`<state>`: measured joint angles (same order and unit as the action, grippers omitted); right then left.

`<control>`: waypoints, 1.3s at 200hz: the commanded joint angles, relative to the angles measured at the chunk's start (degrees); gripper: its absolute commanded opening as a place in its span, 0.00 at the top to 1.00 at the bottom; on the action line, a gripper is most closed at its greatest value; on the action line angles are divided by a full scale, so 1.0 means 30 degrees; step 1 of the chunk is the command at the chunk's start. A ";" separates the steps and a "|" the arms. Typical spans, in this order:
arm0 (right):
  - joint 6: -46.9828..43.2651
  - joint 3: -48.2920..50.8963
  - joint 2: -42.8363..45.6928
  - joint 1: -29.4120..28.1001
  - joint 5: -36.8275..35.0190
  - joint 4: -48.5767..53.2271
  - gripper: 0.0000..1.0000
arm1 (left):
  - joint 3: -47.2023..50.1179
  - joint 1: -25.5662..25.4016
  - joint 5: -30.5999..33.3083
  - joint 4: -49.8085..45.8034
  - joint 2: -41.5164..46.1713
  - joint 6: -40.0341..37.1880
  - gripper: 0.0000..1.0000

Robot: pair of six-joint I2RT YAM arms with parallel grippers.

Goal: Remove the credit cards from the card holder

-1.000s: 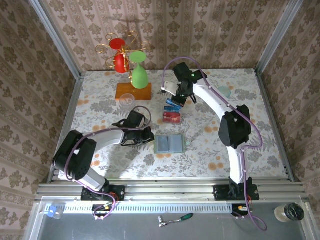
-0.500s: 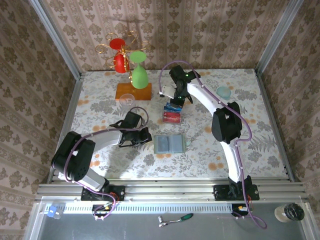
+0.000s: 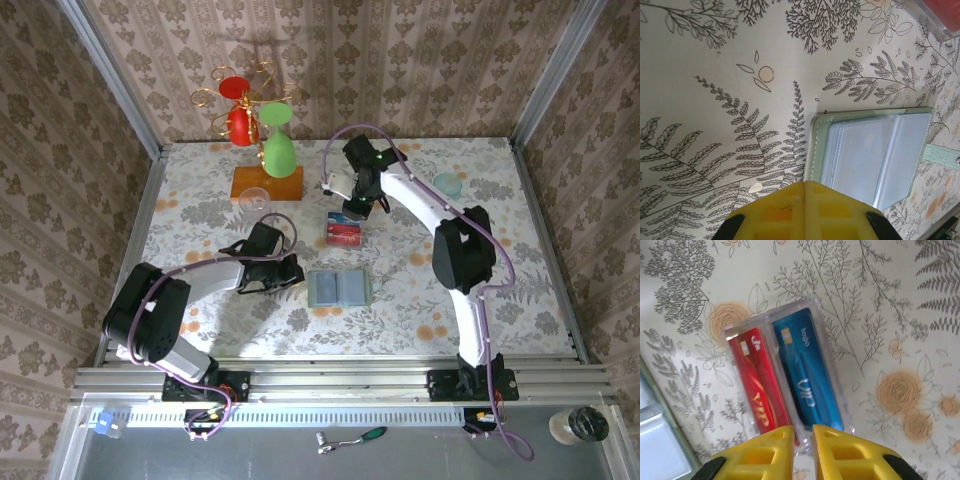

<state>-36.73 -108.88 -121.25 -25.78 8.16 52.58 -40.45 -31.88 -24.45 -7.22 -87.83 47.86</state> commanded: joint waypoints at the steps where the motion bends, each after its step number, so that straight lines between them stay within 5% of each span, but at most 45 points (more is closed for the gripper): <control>1: 0.2792 0.1974 0.2349 -0.0223 0.0360 -0.2271 0.82 | -0.0024 -0.0255 -0.0347 0.0210 0.0129 -0.0367 0.95; 105: 1.3822 1.1274 0.8288 -0.1976 0.1937 -0.7889 0.79 | 0.0586 -0.1854 0.0325 0.0909 0.0068 0.0320 0.99; 260: 2.4049 1.6530 0.9925 -0.3944 0.3283 -1.2010 0.81 | 0.1222 -0.2823 0.1062 0.0922 0.0564 0.1048 1.00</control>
<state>28.84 -61.10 -93.78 -36.86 15.92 20.62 -37.47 -40.10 -22.20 -4.01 -87.79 50.26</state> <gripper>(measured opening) 0.192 0.050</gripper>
